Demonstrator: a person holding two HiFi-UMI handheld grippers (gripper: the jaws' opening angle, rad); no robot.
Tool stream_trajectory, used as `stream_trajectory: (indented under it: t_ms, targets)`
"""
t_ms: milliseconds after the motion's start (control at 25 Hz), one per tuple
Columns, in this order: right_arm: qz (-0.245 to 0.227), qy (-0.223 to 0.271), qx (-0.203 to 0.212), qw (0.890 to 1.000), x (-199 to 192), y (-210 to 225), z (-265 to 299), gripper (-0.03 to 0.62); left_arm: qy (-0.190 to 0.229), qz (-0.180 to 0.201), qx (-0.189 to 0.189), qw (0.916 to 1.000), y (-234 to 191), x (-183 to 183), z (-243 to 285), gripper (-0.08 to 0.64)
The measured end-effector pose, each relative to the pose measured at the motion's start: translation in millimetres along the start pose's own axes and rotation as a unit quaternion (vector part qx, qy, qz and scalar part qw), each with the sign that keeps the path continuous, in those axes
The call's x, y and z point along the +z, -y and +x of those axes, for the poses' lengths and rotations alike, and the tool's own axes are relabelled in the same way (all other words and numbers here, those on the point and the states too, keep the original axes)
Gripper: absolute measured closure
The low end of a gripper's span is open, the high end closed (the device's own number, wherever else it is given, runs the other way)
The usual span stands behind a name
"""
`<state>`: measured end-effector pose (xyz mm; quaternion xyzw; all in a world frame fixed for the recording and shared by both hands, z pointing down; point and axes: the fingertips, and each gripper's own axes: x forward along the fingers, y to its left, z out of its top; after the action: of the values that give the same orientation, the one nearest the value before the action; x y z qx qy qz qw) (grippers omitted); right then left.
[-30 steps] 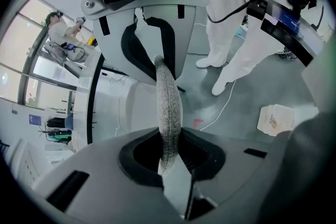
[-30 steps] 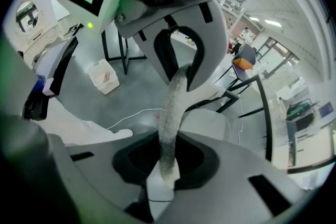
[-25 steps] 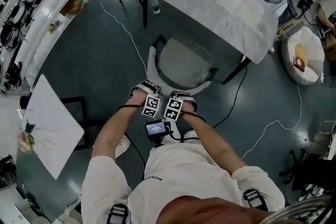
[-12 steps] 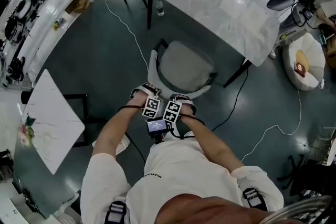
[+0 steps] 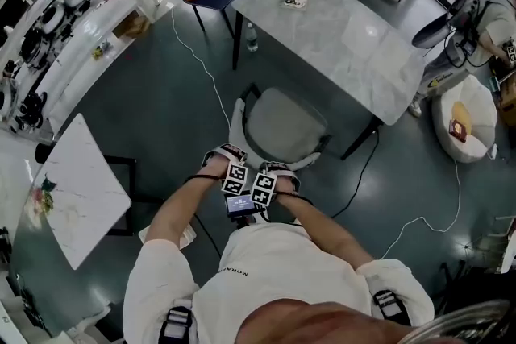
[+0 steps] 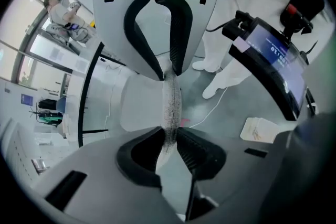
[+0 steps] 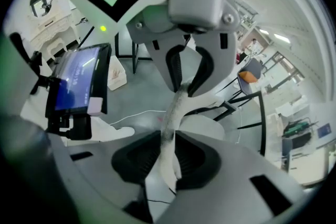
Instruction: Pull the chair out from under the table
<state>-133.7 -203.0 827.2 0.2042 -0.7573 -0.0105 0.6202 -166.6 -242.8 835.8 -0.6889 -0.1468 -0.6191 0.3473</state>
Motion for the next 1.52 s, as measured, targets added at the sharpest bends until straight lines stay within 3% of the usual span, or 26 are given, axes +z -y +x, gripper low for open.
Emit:
stream_trajectory:
  t_ms: [120, 360, 520, 680, 800, 960, 1200, 1400, 1520]
  targets:
    - [-0.006, 0.028, -0.005, 1.000, 3, -1, -20, 0.514, 0.009, -0.023, -0.001, 0.9997, 0, 7, -20, 0.476]
    - [0.032, 0.084, -0.023, 0.996, 1, 12, -64, 0.540, 0.021, -0.110, 0.024, 0.9934, -11, 24, -65, 0.505]
    - [0.063, 0.099, -0.040, 0.992, -16, 29, -81, 0.557, 0.028, -0.182, 0.069, 0.9804, -27, 40, -85, 0.541]
    - [0.073, 0.123, -0.054, 0.988, -24, 41, -109, 0.578, 0.024, -0.209, 0.077, 0.9747, -35, 56, -97, 0.555]
    - [0.101, 0.153, -0.060, 0.981, -27, 49, -133, 0.580, 0.037, -0.257, 0.087, 0.9618, -46, 65, -113, 0.557]
    - [0.160, 0.192, -0.070, 0.966, -33, 64, -163, 0.580, 0.061, -0.342, 0.121, 0.9299, -65, 75, -142, 0.557]
    - [0.250, 0.257, -0.103, 0.928, -44, 99, -214, 0.580, 0.102, -0.478, 0.188, 0.8518, -105, 79, -194, 0.557]
    - [0.301, 0.313, -0.126, 0.892, -45, 120, -257, 0.580, 0.134, -0.530, 0.231, 0.8047, -128, 89, -228, 0.557]
    - [0.325, 0.340, -0.142, 0.871, -43, 131, -280, 0.580, 0.167, -0.568, 0.250, 0.7657, -141, 88, -251, 0.557]
